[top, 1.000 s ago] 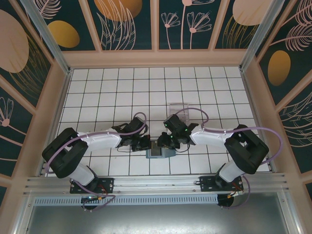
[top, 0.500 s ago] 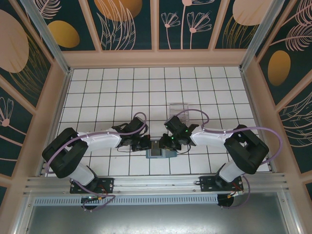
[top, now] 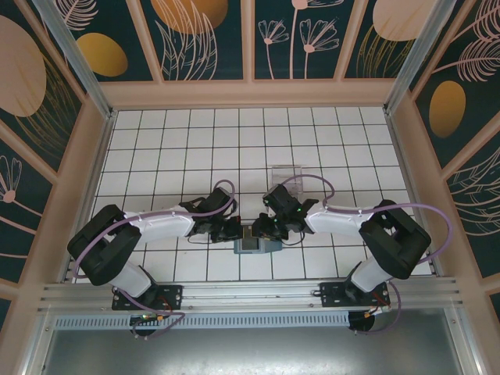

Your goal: Take the credit cards out of the card holder

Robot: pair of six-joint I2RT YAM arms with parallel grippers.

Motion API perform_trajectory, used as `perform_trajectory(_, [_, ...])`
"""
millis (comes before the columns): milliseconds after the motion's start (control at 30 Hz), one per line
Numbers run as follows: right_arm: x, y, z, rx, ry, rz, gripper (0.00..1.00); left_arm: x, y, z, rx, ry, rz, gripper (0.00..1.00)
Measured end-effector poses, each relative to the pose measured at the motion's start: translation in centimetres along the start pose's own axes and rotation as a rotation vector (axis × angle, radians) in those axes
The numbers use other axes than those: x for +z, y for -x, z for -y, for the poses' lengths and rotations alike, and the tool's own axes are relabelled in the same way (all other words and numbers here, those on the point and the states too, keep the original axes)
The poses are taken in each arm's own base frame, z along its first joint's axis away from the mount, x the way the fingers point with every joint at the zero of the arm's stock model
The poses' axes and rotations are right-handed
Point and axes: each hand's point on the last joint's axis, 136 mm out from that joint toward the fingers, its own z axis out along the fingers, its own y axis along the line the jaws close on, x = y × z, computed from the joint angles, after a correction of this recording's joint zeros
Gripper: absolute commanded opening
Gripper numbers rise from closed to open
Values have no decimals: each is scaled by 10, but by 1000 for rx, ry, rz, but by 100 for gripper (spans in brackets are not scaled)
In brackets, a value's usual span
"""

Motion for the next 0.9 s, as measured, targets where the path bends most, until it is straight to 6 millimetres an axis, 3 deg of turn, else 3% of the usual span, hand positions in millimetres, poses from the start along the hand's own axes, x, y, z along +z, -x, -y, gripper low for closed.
perform_trajectory(900, [5, -1, -2, -11, 5, -2, 29, 0, 0, -1, -1, 2, 2, 4])
